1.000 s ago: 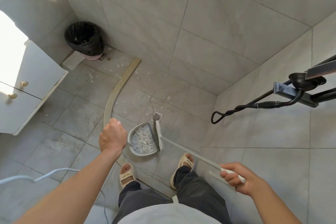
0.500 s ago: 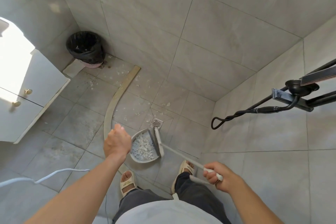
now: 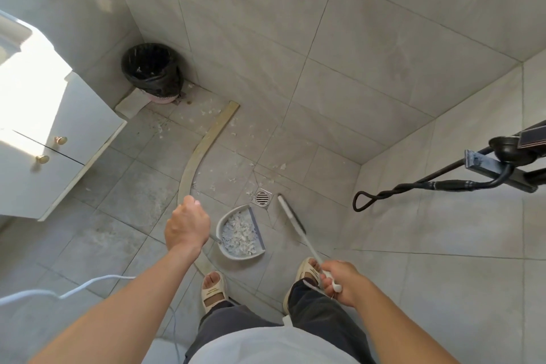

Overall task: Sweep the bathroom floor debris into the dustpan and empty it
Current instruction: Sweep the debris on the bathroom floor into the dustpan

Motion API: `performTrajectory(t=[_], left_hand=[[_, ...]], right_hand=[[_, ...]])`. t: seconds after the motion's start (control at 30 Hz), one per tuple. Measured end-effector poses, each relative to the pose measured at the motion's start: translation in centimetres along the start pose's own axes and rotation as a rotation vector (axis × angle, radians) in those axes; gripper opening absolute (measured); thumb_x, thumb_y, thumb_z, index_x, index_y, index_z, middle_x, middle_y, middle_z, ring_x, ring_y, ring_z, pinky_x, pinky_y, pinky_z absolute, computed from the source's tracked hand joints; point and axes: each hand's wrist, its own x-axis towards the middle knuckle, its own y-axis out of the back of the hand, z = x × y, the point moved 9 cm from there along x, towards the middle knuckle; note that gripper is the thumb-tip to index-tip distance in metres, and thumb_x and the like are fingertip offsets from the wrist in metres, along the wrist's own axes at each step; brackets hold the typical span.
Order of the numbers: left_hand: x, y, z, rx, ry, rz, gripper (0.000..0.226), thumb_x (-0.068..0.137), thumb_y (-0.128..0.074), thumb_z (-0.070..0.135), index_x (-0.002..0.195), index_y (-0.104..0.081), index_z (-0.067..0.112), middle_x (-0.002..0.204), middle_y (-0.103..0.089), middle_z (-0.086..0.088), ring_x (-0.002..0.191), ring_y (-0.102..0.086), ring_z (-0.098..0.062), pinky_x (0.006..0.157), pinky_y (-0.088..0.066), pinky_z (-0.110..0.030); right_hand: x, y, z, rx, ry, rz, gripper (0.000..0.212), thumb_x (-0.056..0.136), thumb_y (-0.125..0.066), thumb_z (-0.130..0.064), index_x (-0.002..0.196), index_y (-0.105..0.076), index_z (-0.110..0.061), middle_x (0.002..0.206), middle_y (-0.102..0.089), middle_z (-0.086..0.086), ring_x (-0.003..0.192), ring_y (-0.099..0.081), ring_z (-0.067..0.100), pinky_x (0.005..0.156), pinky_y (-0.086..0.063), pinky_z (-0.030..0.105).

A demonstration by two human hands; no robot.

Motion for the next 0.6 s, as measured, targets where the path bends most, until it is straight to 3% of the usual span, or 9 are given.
performTrajectory(t=[0.1,0.3,0.43,0.53,0.6], left_hand=[[0.4,-0.1,0.9,-0.001,-0.006,0.0,0.027,0.102,-0.031,0.023,0.091,-0.05,0.007,0.089,-0.062,-0.019,0.072,-0.049,-0.031,0.062,-0.038,-0.038],[1.1,-0.6,2.4,-0.009,-0.005,-0.02,0.03,0.102,-0.03,0.022,0.098,-0.054,0.004,0.093,-0.064,-0.021,0.077,-0.055,-0.034,0.064,-0.04,-0.038],[1.8,-0.5,3.2,-0.008,-0.006,-0.045,0.031,0.103,-0.031,0.023,0.102,-0.055,0.003,0.099,-0.064,-0.023,0.084,-0.058,-0.037,0.066,-0.037,-0.037],[2.2,-0.2,3.6,-0.007,0.007,-0.071,0.032,0.103,-0.031,0.023,0.106,-0.055,0.002,0.104,-0.064,-0.025,0.092,-0.06,-0.04,0.068,-0.039,-0.038],[2.6,-0.1,4.0,-0.011,0.015,-0.085,0.032,0.102,-0.032,0.021,0.108,-0.056,0.001,0.107,-0.064,-0.026,0.095,-0.06,-0.041,0.071,-0.041,-0.039]], right_hand=[[-1.5,1.8,-1.2,0.142,-0.056,-0.141,0.016,0.101,-0.042,-0.008,0.093,-0.053,0.001,0.061,-0.043,0.009,0.031,-0.034,0.006,0.026,-0.022,0.012],[-3.2,5.1,0.0,0.426,-0.155,-0.294,0.012,0.092,-0.049,-0.012,0.084,-0.046,-0.004,0.056,-0.04,0.007,0.027,-0.033,0.005,0.021,-0.024,0.013],[-2.7,2.5,1.6,0.317,-0.106,-0.23,0.016,0.102,-0.043,-0.013,0.1,-0.052,-0.001,0.06,-0.045,0.01,0.031,-0.034,0.007,0.025,-0.025,0.013],[-1.0,-0.5,2.2,0.266,-0.064,-0.147,0.021,0.101,-0.044,-0.012,0.12,-0.054,-0.016,0.061,-0.047,0.009,0.034,-0.035,0.008,0.027,-0.026,0.013],[-0.6,-1.7,1.5,0.293,-0.006,-0.113,0.024,0.099,-0.047,-0.009,0.119,-0.053,-0.02,0.062,-0.046,0.009,0.035,-0.037,0.008,0.027,-0.026,0.014]])
